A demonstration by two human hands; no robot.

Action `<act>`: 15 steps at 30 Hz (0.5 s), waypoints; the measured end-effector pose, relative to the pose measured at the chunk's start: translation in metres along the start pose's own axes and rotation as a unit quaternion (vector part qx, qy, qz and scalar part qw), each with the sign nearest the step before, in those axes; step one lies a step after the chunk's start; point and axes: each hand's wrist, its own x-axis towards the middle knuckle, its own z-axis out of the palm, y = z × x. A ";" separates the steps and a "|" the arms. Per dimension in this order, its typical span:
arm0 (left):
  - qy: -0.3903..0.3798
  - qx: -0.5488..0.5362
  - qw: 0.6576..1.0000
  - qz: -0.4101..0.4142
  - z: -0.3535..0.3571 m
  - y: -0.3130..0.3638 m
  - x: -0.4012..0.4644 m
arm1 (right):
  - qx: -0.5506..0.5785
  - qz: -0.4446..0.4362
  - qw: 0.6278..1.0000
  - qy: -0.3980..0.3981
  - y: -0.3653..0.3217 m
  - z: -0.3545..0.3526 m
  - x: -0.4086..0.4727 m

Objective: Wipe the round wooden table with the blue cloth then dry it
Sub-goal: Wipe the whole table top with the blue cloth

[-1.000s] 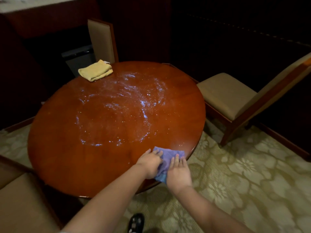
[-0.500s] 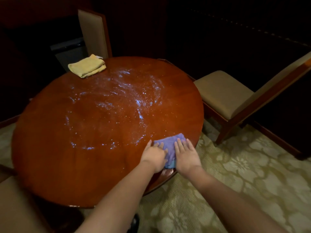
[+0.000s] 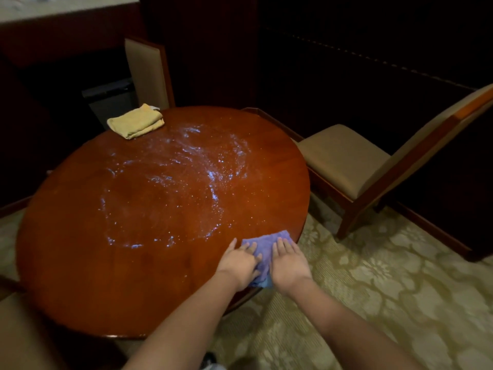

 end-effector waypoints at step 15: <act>0.016 -0.010 0.989 -0.145 -0.013 -0.045 0.050 | -0.021 -0.159 0.987 -0.007 0.019 -0.046 0.113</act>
